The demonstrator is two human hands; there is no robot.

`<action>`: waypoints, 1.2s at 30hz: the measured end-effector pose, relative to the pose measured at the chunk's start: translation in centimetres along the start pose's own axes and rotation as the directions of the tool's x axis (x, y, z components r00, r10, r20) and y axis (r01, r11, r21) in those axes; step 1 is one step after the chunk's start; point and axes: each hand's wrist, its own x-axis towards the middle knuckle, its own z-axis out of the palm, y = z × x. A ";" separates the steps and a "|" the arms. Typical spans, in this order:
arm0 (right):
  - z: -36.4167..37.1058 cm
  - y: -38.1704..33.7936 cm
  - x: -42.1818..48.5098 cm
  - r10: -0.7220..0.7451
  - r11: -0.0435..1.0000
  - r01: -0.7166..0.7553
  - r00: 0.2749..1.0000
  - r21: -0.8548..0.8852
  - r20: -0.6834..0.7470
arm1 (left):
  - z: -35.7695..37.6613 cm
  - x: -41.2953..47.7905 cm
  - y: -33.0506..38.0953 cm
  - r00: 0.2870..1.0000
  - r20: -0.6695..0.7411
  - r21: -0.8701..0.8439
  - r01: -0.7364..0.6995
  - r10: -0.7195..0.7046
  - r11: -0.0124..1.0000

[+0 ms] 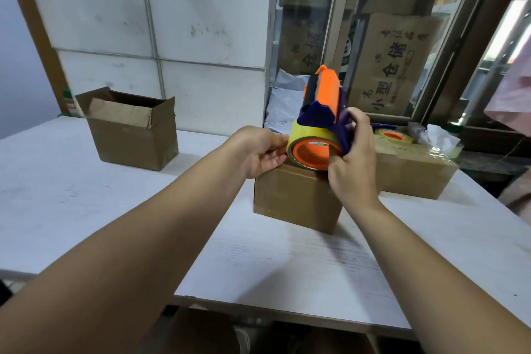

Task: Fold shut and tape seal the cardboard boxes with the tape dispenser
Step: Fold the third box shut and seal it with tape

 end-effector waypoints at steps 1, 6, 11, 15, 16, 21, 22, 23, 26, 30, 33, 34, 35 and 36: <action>0.0 0.0 0.0 -0.011 1.000 0.011 1.000 -0.011 0.001 | 0.0 -0.1 0.2 1.000 -0.003 0.046 -0.003 0.003 0.999; 0.2 0.2 0.2 -0.041 0.997 0.042 0.999 -0.071 0.024 | 0.2 0.0 0.4 0.989 -0.074 0.184 -0.113 0.128 0.976; 0.1 0.1 0.5 0.048 0.995 -0.044 0.998 -0.094 0.044 | 0.4 0.4 0.9 0.960 -0.137 0.270 -0.201 0.244 0.942; -0.1 -0.3 0.9 0.118 0.988 -0.107 0.989 -0.110 0.095 | -0.4 0.8 2.1 0.946 -0.135 0.326 -0.237 0.293 0.915; -0.1 -0.4 1.1 0.134 0.986 -0.122 0.986 -0.115 0.103 | -0.4 0.8 2.2 0.943 -0.132 0.345 -0.245 0.305 0.906; -0.4 -0.4 1.6 0.180 0.978 -0.161 0.972 -0.133 0.149 | -0.8 0.9 3.6 0.933 -0.124 0.372 -0.273 0.338 0.887; -0.5 -0.4 1.7 0.182 0.977 -0.157 0.967 -0.147 0.181 | -1.3 1.0 4.3 0.928 -0.131 0.343 -0.288 0.349 0.894; -0.5 -0.3 1.9 0.191 0.974 -0.155 0.956 -0.168 0.222 | -2.0 1.1 5.1 0.920 -0.138 0.327 -0.307 0.367 0.894; -0.4 0.0 2.4 0.211 0.969 -0.163 0.936 -0.184 0.282 | -3.1 1.1 5.9 0.919 -0.128 0.452 -0.280 0.373 0.847; -0.4 -0.2 1.8 0.215 0.968 -0.175 0.948 -0.179 0.234 | -3.9 1.7 4.3 0.966 -0.098 0.349 -0.191 0.238 0.917; -0.4 -0.3 1.5 0.230 0.966 -0.199 0.954 -0.164 0.194 | -4.4 2.4 3.1 0.988 -0.073 0.155 -0.127 0.139 0.980; -0.3 -0.4 1.6 0.231 0.966 -0.202 0.954 -0.162 0.191 | -4.5 2.6 2.7 0.986 -0.091 0.143 -0.123 0.137 0.982; -0.2 -0.4 1.8 0.236 0.965 -0.205 0.952 -0.167 0.195 | -4.5 2.8 2.3 0.982 -0.118 0.161 -0.127 0.147 0.979; -0.1 -0.6 2.0 0.240 0.963 -0.207 0.950 -0.174 0.202 | -4.5 2.9 1.8 0.976 -0.147 0.196 -0.132 0.162 0.972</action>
